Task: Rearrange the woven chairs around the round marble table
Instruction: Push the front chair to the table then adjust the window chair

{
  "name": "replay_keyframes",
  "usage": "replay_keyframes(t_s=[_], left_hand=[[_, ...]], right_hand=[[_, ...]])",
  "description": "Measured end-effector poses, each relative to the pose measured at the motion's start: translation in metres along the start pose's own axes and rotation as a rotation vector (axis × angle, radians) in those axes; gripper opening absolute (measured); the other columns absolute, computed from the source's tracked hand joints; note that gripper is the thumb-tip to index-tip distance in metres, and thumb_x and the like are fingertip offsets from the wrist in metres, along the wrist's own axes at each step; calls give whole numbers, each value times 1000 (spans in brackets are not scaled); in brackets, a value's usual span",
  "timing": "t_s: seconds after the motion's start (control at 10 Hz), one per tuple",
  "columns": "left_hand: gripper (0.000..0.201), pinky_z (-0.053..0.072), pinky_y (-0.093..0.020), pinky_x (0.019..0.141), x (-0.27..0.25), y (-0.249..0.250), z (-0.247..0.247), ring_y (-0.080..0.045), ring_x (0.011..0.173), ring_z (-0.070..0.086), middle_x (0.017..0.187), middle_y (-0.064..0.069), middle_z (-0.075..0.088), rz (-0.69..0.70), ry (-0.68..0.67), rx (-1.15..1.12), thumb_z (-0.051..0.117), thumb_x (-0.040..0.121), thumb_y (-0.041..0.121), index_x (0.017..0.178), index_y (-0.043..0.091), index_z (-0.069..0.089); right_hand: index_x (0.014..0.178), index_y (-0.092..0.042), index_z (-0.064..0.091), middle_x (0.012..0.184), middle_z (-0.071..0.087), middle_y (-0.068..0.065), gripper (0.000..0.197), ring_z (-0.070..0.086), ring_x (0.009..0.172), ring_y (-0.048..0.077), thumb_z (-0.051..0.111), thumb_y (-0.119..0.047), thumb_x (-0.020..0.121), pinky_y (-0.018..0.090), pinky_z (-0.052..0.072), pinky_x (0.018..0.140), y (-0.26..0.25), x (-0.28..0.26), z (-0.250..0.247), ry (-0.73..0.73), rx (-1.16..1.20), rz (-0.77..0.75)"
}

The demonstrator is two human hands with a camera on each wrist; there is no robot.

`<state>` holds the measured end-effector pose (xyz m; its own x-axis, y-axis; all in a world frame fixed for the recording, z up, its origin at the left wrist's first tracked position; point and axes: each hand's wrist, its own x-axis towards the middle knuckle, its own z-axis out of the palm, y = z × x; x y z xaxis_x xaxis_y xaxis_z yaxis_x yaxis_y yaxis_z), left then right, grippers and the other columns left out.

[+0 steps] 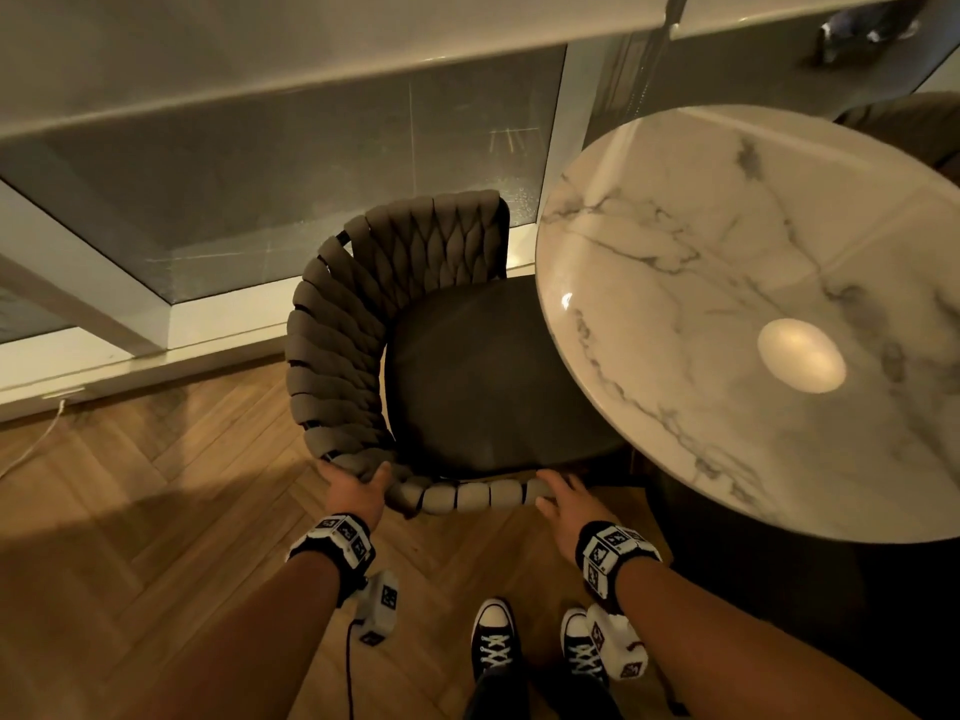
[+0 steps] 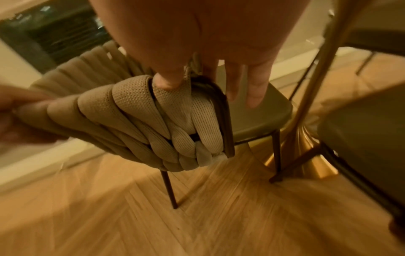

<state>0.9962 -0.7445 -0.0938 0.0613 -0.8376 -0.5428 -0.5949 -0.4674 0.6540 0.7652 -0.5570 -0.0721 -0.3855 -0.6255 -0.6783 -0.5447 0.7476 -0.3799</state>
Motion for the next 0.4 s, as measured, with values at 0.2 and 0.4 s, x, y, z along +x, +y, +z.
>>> replay_keyframes(t_s=[0.2,0.4], left_hand=[[95,49,-44,95,-32,4,-9,-40,121,56,141,-18,53,64,-42,189,66,90,39,155,14,1],[77,49,-40,92,-87,-15,-3,-38,122,54,139,-18,51,271,-306,487,59,91,31,153,27,15]], right_hand=[[133,-31,48,134,57,9,35,59,115,27,44,-28,98,38,48,98,27,-29,9,-14,325,194],[88,-36,59,101,69,1,14,61,85,16,49,-29,95,36,54,85,48,-46,13,-27,447,193]])
